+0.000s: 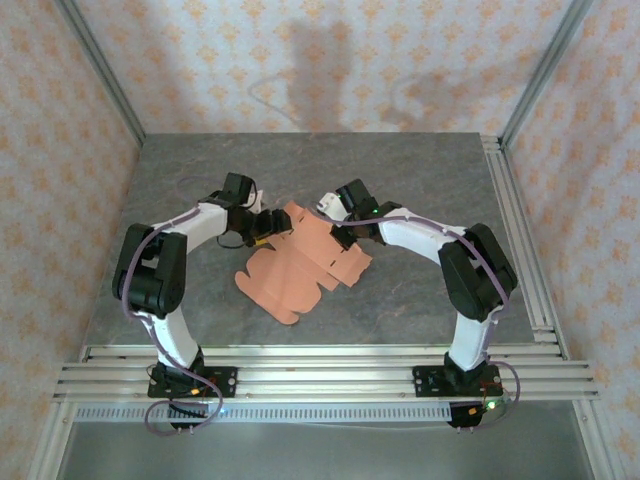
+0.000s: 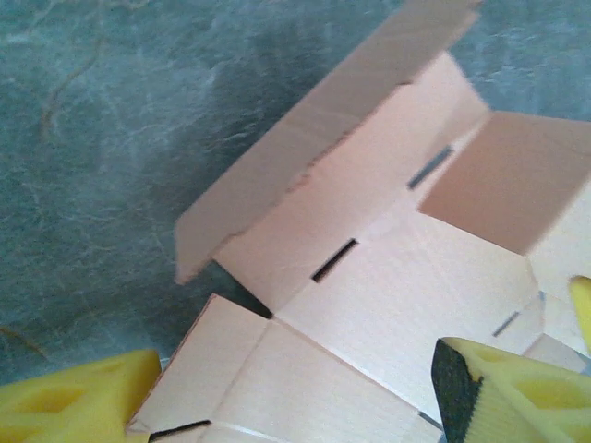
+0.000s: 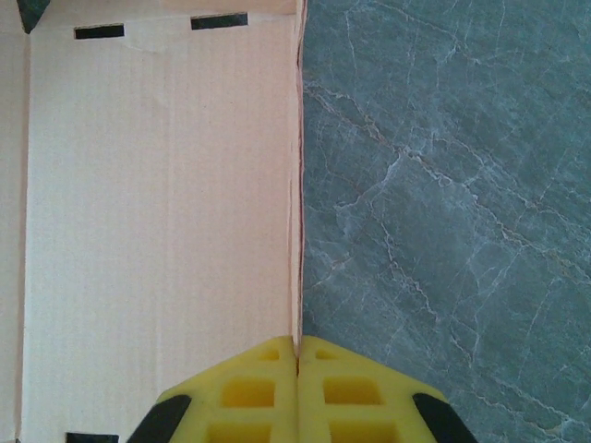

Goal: Fold the paper box

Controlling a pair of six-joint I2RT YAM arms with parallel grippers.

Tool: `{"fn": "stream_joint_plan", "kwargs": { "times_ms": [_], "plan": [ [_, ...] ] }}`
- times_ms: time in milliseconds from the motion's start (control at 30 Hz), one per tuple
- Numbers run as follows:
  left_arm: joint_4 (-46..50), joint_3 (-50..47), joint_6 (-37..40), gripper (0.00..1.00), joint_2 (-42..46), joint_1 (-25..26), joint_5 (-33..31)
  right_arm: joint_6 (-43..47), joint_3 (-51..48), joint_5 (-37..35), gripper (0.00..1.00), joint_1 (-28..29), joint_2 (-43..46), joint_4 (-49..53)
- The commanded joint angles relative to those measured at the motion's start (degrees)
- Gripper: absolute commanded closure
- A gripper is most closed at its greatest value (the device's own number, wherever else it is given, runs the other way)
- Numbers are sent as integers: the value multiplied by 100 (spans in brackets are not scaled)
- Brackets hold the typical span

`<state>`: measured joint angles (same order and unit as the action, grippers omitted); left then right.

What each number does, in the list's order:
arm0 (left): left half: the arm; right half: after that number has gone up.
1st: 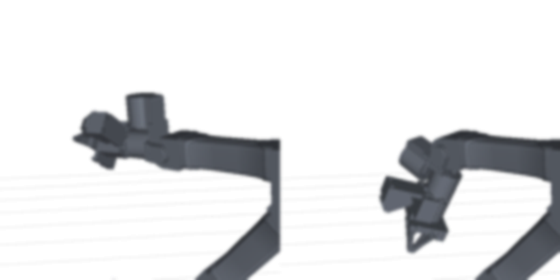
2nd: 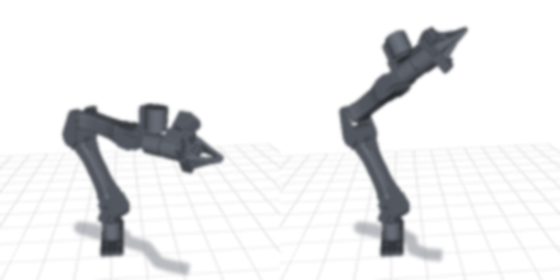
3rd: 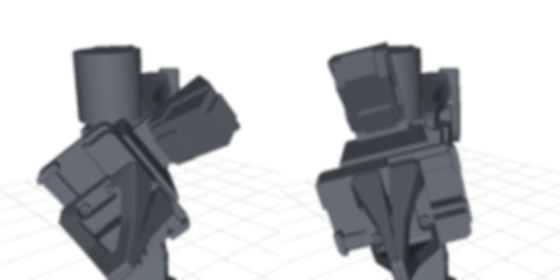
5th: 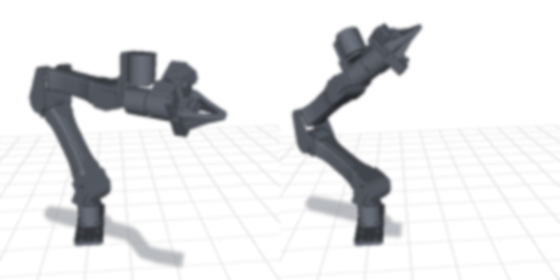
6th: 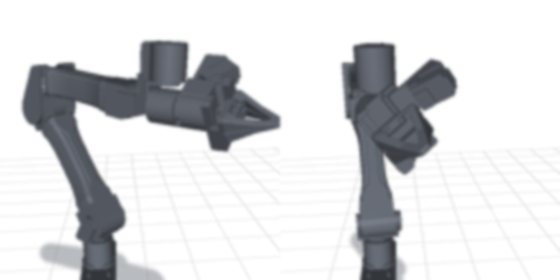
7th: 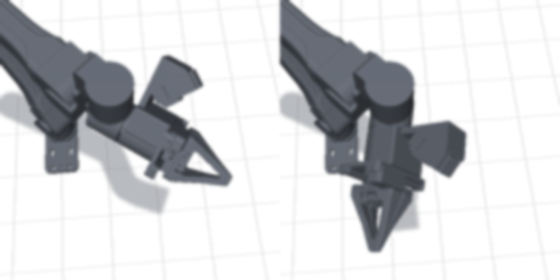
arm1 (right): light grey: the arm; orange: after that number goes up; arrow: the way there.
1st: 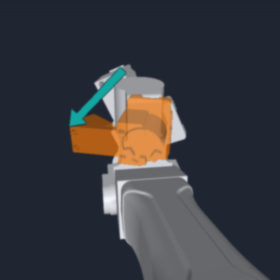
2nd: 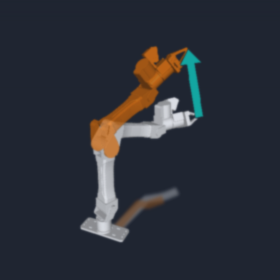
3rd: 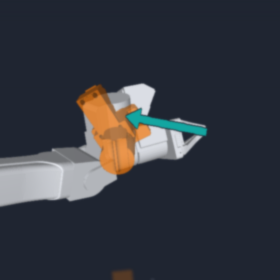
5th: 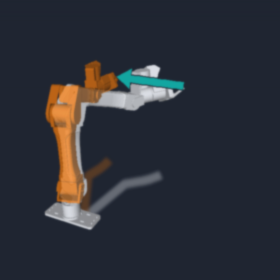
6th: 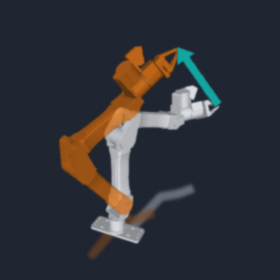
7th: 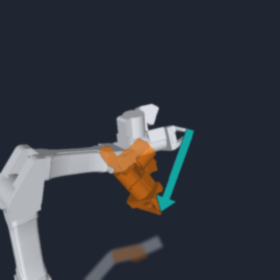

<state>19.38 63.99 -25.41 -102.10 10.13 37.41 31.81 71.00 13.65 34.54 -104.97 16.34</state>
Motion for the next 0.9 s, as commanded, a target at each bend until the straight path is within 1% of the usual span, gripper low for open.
{"fn": "stream_joint_plan", "kwargs": {
  "times_ms": [0,167,367,533,667,733,833,867],
  "plan": [
    [-94,-39,188,22,337,85,205,-81,187,72,100,-32,-94,66],
    [-10,-92,377,23,406,307,311,-101,230,85,100,-36,-142,86],
    [18,-235,407,24,196,537,293,-129,244,85,100,-32,-149,104],
    [-28,-288,283,24,-129,646,139,-136,238,127,100,-29,-150,106],
    [-203,-311,92,24,-304,722,-242,-149,231,156,100,-33,-115,120],
    [-357,-372,30,24,-195,777,-366,-154,215,109,100,-31,-115,117],
    [-543,-493,-21,24,235,843,-523,-293,219,31,100,-56,-154,142],
    [-553,-521,-30,24,410,850,-572,-430,297,178,100,-114,-209,248]
  ]
}}
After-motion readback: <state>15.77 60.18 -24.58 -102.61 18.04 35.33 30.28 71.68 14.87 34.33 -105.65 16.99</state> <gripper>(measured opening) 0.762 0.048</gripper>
